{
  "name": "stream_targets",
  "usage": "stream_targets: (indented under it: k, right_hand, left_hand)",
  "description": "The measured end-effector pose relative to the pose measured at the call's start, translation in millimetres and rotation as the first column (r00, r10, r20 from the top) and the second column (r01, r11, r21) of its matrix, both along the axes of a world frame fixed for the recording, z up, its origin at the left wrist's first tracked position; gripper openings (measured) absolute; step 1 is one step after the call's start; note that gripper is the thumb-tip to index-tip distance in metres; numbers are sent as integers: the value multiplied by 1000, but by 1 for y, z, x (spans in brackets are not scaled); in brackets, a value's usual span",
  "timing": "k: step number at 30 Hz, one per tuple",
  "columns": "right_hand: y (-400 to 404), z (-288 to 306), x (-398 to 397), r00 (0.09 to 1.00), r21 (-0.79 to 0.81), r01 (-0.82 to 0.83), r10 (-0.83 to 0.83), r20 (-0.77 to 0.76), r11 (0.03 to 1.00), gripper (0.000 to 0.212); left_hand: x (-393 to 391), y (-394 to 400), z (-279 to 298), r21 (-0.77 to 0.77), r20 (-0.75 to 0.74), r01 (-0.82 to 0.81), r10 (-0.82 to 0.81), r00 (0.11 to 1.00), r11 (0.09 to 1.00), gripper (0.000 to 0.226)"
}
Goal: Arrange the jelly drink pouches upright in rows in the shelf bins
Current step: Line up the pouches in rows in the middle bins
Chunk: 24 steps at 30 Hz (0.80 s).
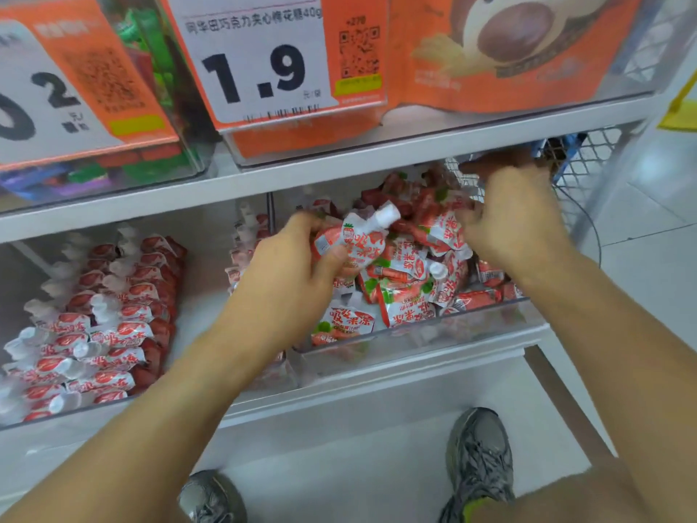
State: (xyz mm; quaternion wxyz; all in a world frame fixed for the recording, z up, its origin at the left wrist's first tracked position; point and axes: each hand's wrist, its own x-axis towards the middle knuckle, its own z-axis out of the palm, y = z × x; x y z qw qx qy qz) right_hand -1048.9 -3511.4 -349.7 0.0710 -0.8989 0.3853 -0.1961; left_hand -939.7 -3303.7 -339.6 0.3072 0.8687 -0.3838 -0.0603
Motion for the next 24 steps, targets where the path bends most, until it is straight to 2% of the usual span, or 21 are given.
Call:
stream_targets:
  k: [1, 2, 3, 4, 5, 6, 7, 9, 11, 13, 15, 16, 18, 22, 24]
  right_hand:
    - [3, 1, 1, 991, -26, -25, 28, 132, 999, 39]
    - [7, 2, 2, 955, 32, -116, 103, 280, 993, 28]
    - [15, 3, 1, 904, 155, -262, 186, 385, 953, 16]
    - [25, 3, 1, 878, 308, -394, 255, 406, 866, 23]
    - [33, -1, 1, 866, 413, -481, 346, 360, 773, 40]
    - [36, -8, 2, 861, 437, -509, 436, 263, 742, 50]
    - [33, -16, 3, 858, 414, -512, 476, 195, 753, 49]
    - [25, -20, 6, 875, 379, -483, 449, 181, 790, 36]
    - [16, -16, 2, 885, 394, -465, 431, 176, 793, 32]
    - [9, -16, -4, 868, 396, -484, 485, 105, 781, 30]
    - [7, -15, -8, 847, 402, -494, 530, 26, 771, 27]
    - [5, -15, -10, 844, 408, -494, 537, 11, 768, 25]
    - [2, -13, -14, 840, 422, -500, 542, 24, 756, 21]
    - [1, -10, -18, 796, 489, -532, 605, 10, 691, 11]
    - [-1, -9, -18, 774, 523, -546, 633, 16, 655, 12]
  left_hand:
    - [5, -8, -1, 38, -63, 39, -36, 997, 999, 29]
    - [10, -17, -2, 63, -128, 71, -63, 990, 995, 28]
    - [15, -24, -5, 74, -178, 89, -74, 981, 993, 27]
    - [20, -31, -8, 76, -214, 94, -76, 974, 993, 26]
    - [23, -36, -10, 69, -247, 104, -84, 965, 992, 25]
    - [25, -39, -13, 65, -275, 130, -108, 955, 989, 23]
    - [26, -42, -15, 79, -277, 183, -154, 948, 980, 23]
    - [31, -45, -15, 208, -213, 332, -288, 934, 920, 30]
    - [34, -50, -14, 460, -134, 385, -366, 921, 800, 45]
    - [38, -59, -18, 726, -56, 312, -400, 915, 613, 50]
    - [36, -66, -25, 862, -78, 283, -442, 894, 420, 53]
    - [34, -68, -29, 884, -102, 285, -443, 891, 370, 59]
    - [32, -70, -32, 887, -134, 296, -416, 900, 356, 73]
    - [30, -69, -26, 831, -147, 299, -333, 931, 469, 80]
    - [31, -66, -20, 832, -120, 263, -304, 945, 489, 79]
